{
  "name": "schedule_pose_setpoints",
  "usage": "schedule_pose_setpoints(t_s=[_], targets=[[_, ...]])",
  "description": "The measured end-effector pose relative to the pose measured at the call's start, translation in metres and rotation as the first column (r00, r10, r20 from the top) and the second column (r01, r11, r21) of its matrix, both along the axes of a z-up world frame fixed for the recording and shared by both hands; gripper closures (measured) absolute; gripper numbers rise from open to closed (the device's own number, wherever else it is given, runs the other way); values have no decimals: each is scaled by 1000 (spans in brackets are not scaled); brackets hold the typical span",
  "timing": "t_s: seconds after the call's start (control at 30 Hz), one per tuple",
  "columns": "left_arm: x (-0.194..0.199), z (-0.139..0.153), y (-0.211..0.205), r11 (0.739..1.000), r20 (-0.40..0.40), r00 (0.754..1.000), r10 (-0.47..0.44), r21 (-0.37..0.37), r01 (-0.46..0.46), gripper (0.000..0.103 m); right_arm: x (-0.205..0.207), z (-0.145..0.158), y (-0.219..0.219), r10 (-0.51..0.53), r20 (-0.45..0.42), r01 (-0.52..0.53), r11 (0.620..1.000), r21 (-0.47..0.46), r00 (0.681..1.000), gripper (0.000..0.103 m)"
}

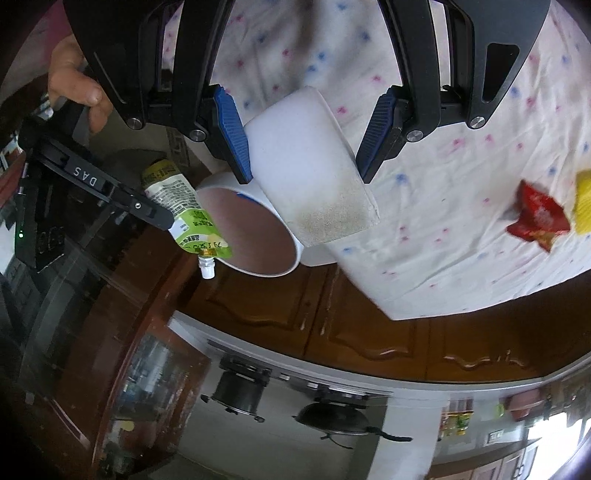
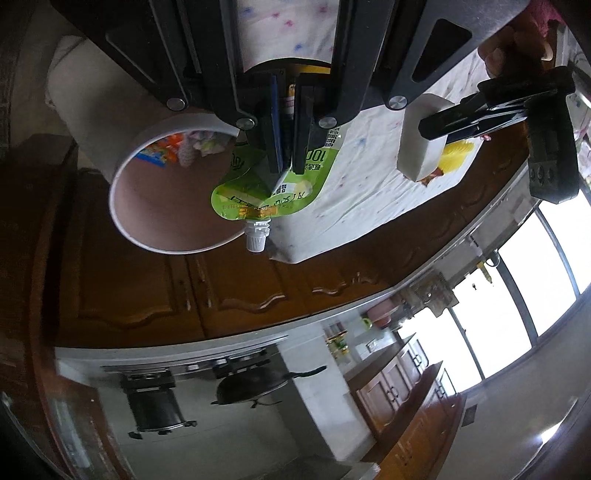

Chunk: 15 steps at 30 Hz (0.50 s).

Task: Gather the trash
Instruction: 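Carry block and pouch over the pink bucket and open both tools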

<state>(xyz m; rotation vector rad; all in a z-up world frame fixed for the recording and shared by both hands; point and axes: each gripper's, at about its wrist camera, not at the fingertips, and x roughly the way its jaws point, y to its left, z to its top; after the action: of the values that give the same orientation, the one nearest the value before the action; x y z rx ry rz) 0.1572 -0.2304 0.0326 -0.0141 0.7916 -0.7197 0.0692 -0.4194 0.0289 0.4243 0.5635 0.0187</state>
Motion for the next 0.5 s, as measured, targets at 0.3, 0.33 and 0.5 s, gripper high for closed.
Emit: schedule_pose_setpoints(t_s=[0.3, 0.33, 0.5], targets=[[10, 3, -44, 998, 4, 998, -61, 0, 61, 46, -1, -2, -29, -48, 6, 48, 999, 10, 999, 98], [12, 4, -50, 998, 6, 998, -68, 3, 68, 46, -1, -3, -31, -53, 6, 53, 999, 10, 999, 98], [25, 3, -81, 994, 6, 995, -104, 21, 104, 46, 5, -4, -47, -72, 2, 72, 997, 14, 997, 98]])
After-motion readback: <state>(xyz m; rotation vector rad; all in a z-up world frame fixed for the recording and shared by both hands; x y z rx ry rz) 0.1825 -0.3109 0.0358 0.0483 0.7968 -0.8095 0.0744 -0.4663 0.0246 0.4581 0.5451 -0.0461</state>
